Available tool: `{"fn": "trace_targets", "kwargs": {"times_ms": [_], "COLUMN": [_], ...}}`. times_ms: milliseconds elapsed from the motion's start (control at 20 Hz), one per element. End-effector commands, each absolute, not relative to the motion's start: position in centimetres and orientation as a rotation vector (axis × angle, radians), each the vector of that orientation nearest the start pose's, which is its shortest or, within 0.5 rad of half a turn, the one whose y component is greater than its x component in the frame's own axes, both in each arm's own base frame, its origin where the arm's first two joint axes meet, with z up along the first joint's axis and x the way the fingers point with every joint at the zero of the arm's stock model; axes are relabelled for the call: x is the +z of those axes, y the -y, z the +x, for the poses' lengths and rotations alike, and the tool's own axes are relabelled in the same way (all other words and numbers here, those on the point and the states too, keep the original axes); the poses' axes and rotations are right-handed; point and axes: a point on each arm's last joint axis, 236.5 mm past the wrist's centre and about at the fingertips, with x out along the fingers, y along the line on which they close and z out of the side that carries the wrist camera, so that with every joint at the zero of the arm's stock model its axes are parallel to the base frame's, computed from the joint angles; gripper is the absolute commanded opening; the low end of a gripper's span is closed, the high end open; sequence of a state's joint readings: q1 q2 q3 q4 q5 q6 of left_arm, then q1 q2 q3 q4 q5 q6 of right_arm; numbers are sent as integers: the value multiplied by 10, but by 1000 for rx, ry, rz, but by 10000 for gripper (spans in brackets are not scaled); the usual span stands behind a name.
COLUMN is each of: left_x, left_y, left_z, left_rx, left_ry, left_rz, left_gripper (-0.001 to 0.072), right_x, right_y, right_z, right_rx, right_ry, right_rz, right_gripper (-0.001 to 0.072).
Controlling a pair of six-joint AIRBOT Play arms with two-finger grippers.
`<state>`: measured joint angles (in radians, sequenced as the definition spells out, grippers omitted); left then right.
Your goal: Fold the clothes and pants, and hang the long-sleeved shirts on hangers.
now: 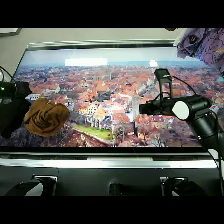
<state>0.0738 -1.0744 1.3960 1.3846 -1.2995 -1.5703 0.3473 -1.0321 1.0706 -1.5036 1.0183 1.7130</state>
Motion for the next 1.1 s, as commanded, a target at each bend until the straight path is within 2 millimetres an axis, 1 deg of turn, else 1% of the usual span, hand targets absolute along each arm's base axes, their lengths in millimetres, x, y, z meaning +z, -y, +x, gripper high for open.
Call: {"fn": "trace_targets", "kwargs": {"times_ms": [0, 950, 1050], "left_x": [168, 168, 169], "left_y": [14, 14, 14], "left_z": [379, 379, 381], "left_rx": [-73, -73, -72], "left_ry": [-969, -969, -959], "left_rz": [-169, -169, -169], "left_gripper": [22, 22, 22], "right_x": [83, 83, 83], "right_y": [-143, -143, -143], "right_z": [353, 354, 353], "right_rx": [284, 285, 284], "right_ry": [-1001, -1000, -1001], "right_rz": [19, 19, 19], "right_gripper": [111, 111, 111]}}
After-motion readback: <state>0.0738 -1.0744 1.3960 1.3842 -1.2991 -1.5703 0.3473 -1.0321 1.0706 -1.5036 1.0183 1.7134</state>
